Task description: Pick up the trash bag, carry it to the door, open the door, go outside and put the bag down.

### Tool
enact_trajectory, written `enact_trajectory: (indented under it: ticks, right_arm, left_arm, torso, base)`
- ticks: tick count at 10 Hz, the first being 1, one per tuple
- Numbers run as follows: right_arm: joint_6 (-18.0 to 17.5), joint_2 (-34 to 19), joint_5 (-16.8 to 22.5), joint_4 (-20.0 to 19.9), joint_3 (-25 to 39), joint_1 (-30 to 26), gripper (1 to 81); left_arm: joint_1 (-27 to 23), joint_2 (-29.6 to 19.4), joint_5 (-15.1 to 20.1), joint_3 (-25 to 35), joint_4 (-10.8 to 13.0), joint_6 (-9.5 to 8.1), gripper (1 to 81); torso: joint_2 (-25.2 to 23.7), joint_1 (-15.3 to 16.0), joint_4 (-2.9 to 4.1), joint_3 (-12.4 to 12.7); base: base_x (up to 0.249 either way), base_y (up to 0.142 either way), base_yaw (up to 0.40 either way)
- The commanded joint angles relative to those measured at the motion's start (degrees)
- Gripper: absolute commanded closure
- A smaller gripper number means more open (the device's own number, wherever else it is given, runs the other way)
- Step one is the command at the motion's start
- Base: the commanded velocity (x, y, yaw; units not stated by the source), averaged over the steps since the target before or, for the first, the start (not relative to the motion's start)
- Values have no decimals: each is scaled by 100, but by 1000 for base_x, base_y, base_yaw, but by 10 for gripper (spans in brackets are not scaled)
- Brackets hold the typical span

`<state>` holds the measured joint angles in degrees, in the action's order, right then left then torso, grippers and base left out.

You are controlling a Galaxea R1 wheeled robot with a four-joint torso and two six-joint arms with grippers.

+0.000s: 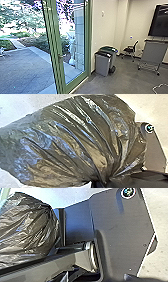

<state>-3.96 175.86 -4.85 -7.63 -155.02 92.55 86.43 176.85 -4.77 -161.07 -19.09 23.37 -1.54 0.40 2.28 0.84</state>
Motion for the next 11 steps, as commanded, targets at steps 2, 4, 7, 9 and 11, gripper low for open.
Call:
enact_trajectory:
  ticks: [2,4,7,9,11]
  right_arm:
    - [18,66,318,25,16,-215,10]
    - [18,74,318,34,16,-232,10]
    - [18,83,318,42,16,-223,10]
    - [18,92,318,51,-1,-232,10]
    - [18,110,318,51,-1,-232,10]
  left_arm:
    - [-306,26,266,-3,81,36,811]
    - [-306,18,266,-3,72,27,811]
    - [-315,26,266,-3,72,27,811]
    - [-307,18,266,-3,72,27,811]
    - [-306,9,266,-3,72,27,811]
  torso:
    - [0,0,0,0]
    - [0,0,0,0]
    - [0,0,0,0]
    - [0,0,0,0]
    - [0,0,0,0]
  base:
    - [154,0,0]
    - [152,0,0]
    - [152,0,0]
    - [152,0,0]
    - [152,0,0]
